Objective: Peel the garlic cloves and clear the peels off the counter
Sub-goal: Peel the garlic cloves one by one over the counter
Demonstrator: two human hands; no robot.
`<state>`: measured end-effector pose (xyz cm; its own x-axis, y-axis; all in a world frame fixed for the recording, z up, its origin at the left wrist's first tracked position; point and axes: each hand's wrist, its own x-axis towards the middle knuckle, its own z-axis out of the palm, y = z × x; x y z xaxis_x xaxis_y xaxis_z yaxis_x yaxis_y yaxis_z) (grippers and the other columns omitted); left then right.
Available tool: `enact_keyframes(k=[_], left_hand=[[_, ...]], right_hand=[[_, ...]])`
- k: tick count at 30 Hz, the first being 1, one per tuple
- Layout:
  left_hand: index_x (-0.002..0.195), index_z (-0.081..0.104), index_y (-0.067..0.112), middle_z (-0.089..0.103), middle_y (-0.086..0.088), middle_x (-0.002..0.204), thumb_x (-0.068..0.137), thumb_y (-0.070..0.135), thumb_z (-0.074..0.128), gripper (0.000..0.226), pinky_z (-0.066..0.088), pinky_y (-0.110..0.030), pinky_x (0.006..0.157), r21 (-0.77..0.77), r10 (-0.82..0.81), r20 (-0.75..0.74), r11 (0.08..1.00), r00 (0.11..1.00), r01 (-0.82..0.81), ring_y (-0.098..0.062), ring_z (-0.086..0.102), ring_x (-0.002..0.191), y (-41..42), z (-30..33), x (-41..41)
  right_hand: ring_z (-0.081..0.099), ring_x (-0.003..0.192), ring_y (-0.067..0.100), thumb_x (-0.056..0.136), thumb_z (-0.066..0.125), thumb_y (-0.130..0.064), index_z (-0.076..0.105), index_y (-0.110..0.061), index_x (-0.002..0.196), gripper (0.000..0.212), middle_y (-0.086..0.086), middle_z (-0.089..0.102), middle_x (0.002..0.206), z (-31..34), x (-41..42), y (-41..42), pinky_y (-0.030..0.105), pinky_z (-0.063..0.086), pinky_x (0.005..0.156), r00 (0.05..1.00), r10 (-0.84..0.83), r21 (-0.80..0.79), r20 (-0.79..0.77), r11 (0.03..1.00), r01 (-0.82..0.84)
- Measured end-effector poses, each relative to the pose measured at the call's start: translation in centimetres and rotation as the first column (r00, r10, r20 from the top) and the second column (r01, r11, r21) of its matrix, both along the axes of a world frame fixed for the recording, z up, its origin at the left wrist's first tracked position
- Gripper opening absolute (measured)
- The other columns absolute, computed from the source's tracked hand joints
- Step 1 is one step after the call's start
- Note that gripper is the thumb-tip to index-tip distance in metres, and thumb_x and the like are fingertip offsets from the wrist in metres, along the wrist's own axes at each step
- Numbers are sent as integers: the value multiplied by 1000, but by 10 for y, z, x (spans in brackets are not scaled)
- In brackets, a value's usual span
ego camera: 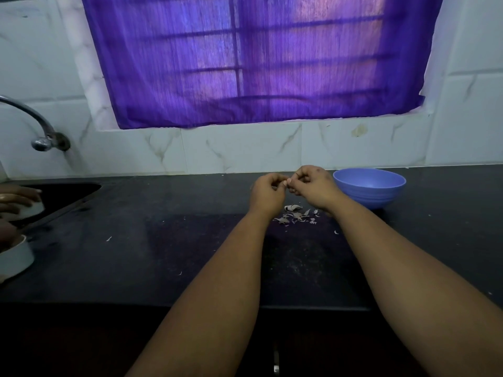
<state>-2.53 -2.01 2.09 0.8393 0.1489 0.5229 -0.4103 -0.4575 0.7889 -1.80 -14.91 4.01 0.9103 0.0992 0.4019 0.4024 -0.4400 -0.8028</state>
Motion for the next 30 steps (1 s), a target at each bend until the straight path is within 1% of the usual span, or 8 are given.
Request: enact_keyframes(k=[6, 10, 13, 17, 19, 23, 26, 30], left_hand=[[100, 69, 10, 67, -2, 90, 93, 18, 59, 14, 48, -26, 67, 70, 9, 15, 998, 1000, -10, -3, 52, 67, -1, 1, -3], [89, 65, 9, 64, -3, 83, 94, 29, 59, 21, 39, -25, 61, 145, 53, 4, 988, 999, -53, -13, 53, 72, 0, 0, -4], [79, 61, 9, 68, -8, 79, 92, 34, 61, 28, 50, -31, 64, 48, 29, -26, 998, 999, -28, -21, 63, 73, 0, 0, -5], [79, 58, 10, 70, -8, 79, 95, 28, 59, 24, 50, -25, 53, -116, -41, -80, 993, 996, 32, -14, 63, 59, -1, 2, -10], [81, 56, 11, 70, -9, 78, 96, 23, 56, 19, 56, -32, 61, -165, -37, -92, 986, 995, 21, -15, 63, 58, 0, 3, -10], [85, 55, 14, 67, -10, 84, 97, 15, 49, 13, 58, -39, 74, -192, -49, -154, 981, 987, 19, -19, 62, 65, 0, 4, -7], [77, 52, 20, 67, -15, 93, 91, 22, 47, 15, 56, -48, 81, -142, 0, -191, 990, 982, -28, -34, 64, 83, 1, 0, 0], [79, 48, 12, 58, -8, 76, 93, 17, 42, 16, 45, -32, 63, -119, 32, -209, 991, 977, -58, -19, 51, 60, 1, 8, -10]], right_hand=[[72, 75, 19, 79, 74, -14, 62, -17, 71, 15, 2, 72, 68, 1, 0, -5, 47, 58, 80, 999, -49, 52, 24, 998, 47], [70, 69, 14, 79, 74, -15, 60, -19, 75, 16, 2, 71, 71, 4, -5, -5, 36, 59, 75, 991, -108, 25, 84, 994, 106], [67, 67, 10, 80, 73, -14, 56, -23, 84, 19, 0, 69, 70, 5, -5, -5, 31, 56, 73, 991, -98, 63, 87, 994, 93], [64, 68, 7, 87, 63, -11, 68, -20, 89, 11, -2, 68, 73, 6, -1, -6, 33, 56, 82, 993, -97, 87, 72, 992, 91], [63, 69, 9, 89, 63, -10, 69, -17, 88, 9, 1, 69, 77, 7, -1, -9, 34, 57, 84, 995, -77, 78, 56, 994, 73], [65, 61, 10, 80, 76, -9, 72, -11, 82, 5, 6, 70, 70, 6, -2, -18, 31, 58, 75, 994, -101, -70, 44, 992, 104], [58, 50, 0, 74, 81, -13, 73, -16, 75, 9, -4, 66, 61, 8, -3, -25, 17, 49, 60, 989, -137, -207, 60, 967, 147], [58, 66, 6, 74, 82, -17, 76, -15, 80, 9, -2, 68, 70, 9, -4, -32, 15, 43, 59, 988, -153, -299, 16, 942, 151]])
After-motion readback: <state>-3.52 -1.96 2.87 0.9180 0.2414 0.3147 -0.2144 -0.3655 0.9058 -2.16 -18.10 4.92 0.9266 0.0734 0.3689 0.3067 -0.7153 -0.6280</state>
